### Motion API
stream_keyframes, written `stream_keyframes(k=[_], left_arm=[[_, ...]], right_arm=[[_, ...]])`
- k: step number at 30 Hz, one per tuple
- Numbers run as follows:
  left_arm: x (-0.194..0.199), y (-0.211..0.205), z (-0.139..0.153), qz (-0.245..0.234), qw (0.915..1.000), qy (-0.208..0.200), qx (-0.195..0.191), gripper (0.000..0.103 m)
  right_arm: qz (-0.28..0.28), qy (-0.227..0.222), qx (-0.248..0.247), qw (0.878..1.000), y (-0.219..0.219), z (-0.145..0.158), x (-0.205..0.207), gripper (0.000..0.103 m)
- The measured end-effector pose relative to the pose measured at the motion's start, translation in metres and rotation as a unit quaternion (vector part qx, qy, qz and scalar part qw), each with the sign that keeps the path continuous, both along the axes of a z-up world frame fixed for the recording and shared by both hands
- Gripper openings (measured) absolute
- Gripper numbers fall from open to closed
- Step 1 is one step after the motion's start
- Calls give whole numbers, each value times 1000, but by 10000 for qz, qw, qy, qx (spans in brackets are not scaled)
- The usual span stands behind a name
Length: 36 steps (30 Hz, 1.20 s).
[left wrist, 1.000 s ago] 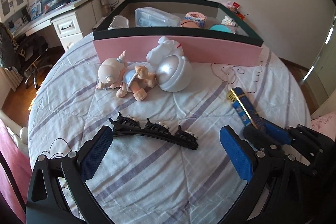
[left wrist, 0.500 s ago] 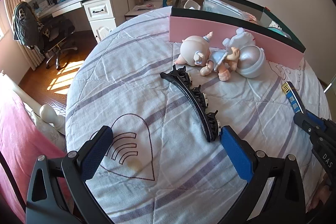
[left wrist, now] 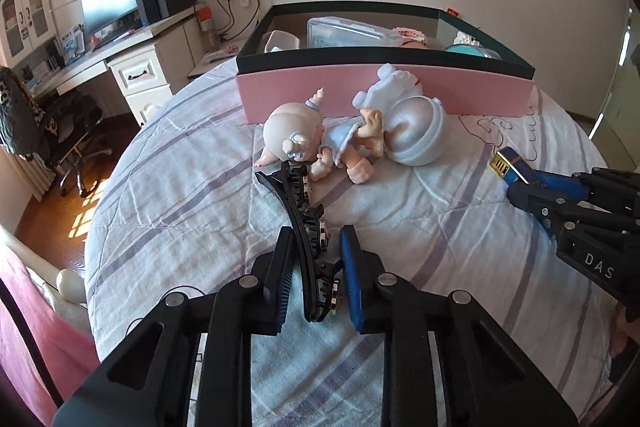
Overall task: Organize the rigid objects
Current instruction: 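Lift the hair clip and blue box over to the pink box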
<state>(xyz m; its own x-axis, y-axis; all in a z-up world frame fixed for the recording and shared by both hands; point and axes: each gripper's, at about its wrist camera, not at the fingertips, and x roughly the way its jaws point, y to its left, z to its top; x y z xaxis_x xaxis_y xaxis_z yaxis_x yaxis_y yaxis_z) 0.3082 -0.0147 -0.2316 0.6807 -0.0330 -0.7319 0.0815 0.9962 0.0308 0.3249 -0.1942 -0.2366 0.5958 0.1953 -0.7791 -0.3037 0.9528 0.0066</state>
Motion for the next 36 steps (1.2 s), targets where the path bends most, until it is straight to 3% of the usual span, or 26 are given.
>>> stream_keyframes(k=[3, 10, 14, 20, 25, 36], left_arm=[[-8, 6, 6, -34, 9998, -84, -173, 19], [-43, 9, 36, -239, 9969, -639, -395, 19], [-65, 12, 59, -313, 9939, -929, -500, 19], [-105, 6, 112, -381, 9840, -1669, -499, 19], [-146, 5, 154, -373, 9709, -2325, -441, 19], [-210, 13, 199, -466, 9507, -3021, -517, 19]], right_arm=[[-42, -106, 137, 9998, -3, 4, -9, 21], [-184, -623, 1182, 9909, -7, 30, -51, 21], [-246, -1053, 1361, 9848, 3, 54, -79, 21], [-139, -1914, 1133, 9748, 29, 108, -123, 21], [-68, -2442, 937, 9652, 44, 148, -159, 21], [-129, -3258, 764, 9423, 58, 199, -224, 21]])
